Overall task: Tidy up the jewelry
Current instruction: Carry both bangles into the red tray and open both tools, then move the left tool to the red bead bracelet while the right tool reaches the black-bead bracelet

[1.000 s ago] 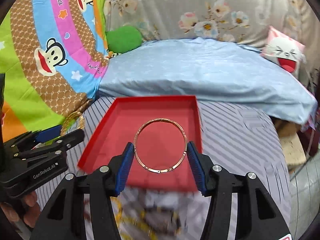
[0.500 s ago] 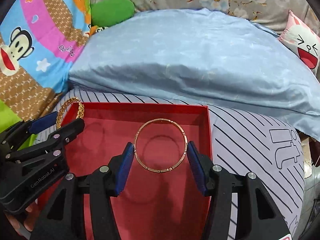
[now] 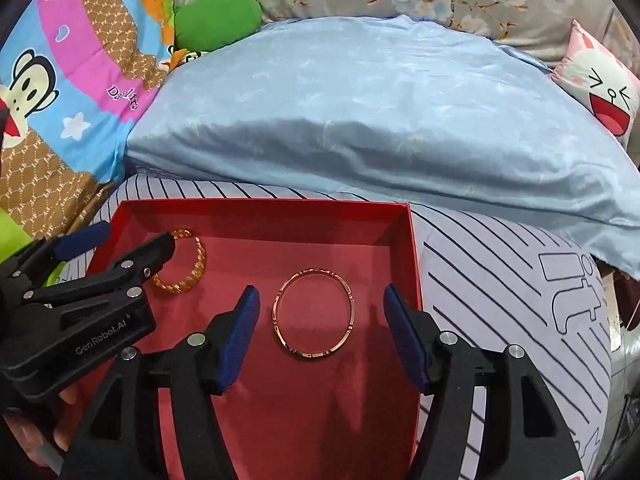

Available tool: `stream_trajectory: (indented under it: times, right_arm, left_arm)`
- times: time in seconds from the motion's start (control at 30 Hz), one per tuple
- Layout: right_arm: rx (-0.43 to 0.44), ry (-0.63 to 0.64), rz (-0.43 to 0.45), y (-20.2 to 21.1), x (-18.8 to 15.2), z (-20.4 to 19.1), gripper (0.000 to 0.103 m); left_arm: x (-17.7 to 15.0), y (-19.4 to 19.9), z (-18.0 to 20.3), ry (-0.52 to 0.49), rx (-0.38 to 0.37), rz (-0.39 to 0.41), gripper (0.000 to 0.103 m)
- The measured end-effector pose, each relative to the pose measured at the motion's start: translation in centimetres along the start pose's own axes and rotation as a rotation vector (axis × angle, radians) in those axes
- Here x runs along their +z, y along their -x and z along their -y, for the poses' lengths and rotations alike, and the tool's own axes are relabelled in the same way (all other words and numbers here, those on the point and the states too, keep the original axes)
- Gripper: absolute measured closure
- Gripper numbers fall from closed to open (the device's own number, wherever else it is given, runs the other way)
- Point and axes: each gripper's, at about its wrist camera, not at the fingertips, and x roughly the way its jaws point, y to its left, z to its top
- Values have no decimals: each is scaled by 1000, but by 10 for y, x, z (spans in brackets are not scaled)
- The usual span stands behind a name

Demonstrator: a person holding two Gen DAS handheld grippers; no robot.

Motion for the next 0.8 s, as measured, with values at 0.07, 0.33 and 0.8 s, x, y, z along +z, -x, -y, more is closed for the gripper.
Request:
stream_trajectory:
  times: [0.07, 0.33, 0.8]
  right_arm:
    - [3, -9, 4, 3, -2, 1, 40]
    - [62, -62, 69, 55, -20, 7, 40]
    - [80, -34, 103, 171, -188, -20, 37]
  left_arm:
    - [-2, 1, -1, 3, 2, 1, 30]
    - [-9, 55, -11, -4, 24, 90, 27]
    - [-153, 176, -14, 24, -22, 132, 23]
